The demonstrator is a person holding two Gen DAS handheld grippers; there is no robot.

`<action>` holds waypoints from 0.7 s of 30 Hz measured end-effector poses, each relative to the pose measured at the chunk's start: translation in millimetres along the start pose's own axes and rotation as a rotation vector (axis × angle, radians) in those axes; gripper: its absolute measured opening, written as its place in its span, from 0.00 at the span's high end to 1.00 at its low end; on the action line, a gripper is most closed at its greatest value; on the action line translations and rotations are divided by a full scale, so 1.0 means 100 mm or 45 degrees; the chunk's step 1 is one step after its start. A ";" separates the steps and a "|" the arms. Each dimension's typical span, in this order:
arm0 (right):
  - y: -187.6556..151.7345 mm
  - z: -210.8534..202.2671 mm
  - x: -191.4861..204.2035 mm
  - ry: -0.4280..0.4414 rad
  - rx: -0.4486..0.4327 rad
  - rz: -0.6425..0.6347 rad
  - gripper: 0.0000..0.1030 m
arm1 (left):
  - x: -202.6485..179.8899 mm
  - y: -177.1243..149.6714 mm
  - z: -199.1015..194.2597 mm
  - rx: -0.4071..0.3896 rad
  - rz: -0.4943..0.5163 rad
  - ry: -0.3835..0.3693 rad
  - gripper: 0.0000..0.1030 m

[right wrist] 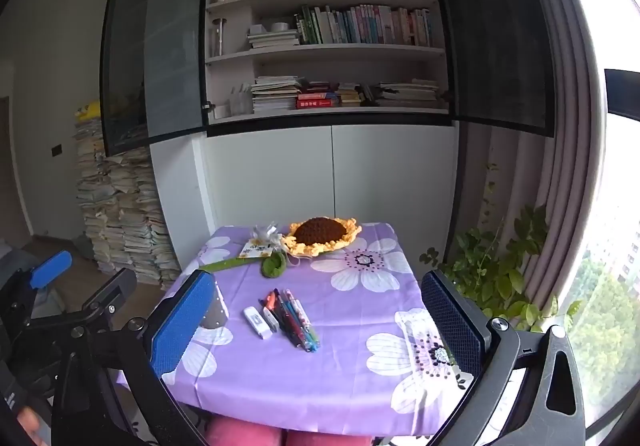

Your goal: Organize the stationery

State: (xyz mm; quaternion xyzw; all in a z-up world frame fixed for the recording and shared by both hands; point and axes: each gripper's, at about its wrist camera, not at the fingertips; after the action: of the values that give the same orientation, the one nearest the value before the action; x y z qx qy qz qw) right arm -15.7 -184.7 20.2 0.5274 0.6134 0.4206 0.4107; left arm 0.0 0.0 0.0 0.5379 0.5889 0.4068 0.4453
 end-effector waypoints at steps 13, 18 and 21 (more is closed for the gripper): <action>0.01 0.07 0.04 0.016 0.072 0.017 0.00 | 0.04 -0.15 0.06 0.016 -0.008 0.004 0.01; 0.00 0.12 0.05 0.017 0.085 -0.001 0.00 | 0.03 -0.06 0.13 0.044 -0.006 0.006 0.01; -0.02 0.12 0.06 0.017 0.084 -0.002 0.00 | 0.03 -0.07 0.15 0.046 -0.007 0.006 0.01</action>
State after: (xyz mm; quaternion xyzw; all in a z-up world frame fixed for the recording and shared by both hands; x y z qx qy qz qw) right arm -5.1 -178.3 14.0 0.5371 0.6302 0.4034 0.3893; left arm 12.2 2.9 -10.6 0.5433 0.5987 0.3963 0.4351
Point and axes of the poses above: each gripper's, at about its wrist camera, not at the fingertips, and z roughly the way its jaws point, x to its left, y to its top, and after that the axes turned 7 degrees about -z, right-handed
